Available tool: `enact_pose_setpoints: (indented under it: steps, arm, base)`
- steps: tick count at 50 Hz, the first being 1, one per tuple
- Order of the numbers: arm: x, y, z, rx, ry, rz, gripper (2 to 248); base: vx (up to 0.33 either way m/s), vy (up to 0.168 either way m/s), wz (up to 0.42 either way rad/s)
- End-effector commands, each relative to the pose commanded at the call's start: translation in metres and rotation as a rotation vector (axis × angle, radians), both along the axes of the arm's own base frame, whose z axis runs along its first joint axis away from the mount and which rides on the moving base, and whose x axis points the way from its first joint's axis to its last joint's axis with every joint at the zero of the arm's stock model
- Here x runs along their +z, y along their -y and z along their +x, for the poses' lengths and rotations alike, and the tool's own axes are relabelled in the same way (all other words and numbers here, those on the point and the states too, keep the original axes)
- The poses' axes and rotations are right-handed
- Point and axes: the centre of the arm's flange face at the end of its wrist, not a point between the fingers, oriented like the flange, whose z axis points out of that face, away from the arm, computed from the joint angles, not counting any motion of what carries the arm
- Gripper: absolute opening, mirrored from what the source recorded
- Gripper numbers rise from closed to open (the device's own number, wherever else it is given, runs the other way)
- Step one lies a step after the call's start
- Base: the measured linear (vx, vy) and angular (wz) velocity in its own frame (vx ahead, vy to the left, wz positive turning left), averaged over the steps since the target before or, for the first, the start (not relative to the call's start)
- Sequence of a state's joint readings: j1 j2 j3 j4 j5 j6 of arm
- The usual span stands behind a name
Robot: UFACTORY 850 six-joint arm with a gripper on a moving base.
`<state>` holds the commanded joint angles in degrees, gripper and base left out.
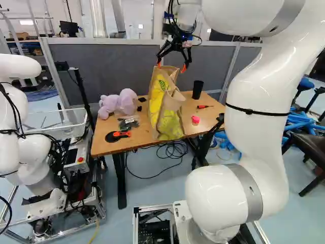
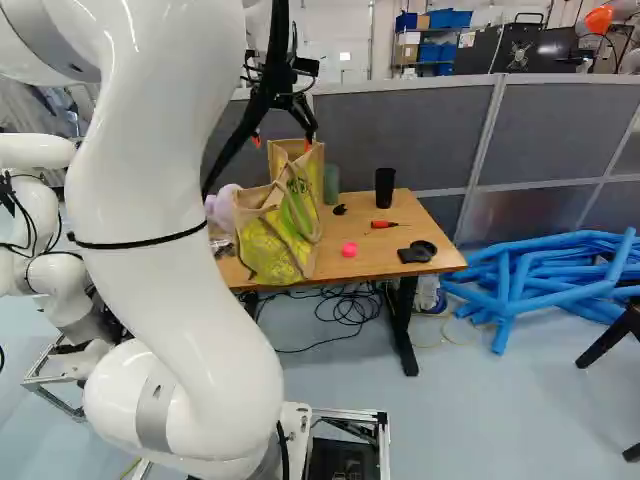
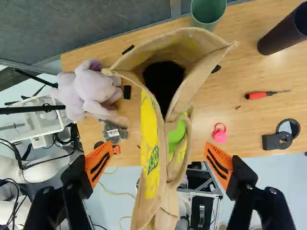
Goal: Pick up the bag on the ground and place it on the table
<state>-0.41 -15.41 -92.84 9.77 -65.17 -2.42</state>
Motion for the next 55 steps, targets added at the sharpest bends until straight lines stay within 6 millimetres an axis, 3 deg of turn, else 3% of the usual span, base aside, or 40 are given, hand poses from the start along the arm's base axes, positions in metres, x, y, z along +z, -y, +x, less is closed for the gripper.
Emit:
enact_pose_setpoints:
  steps: [28,55]
  arm:
    - [0.0,0.0,0.0,0.0,0.0,0.0,247]
    - [0.0,0.0,0.0,0.0,0.0,0.0,247]
  base:
    - [-0.03,0.0,0.002]
    - [-0.113,-0.001,0.008]
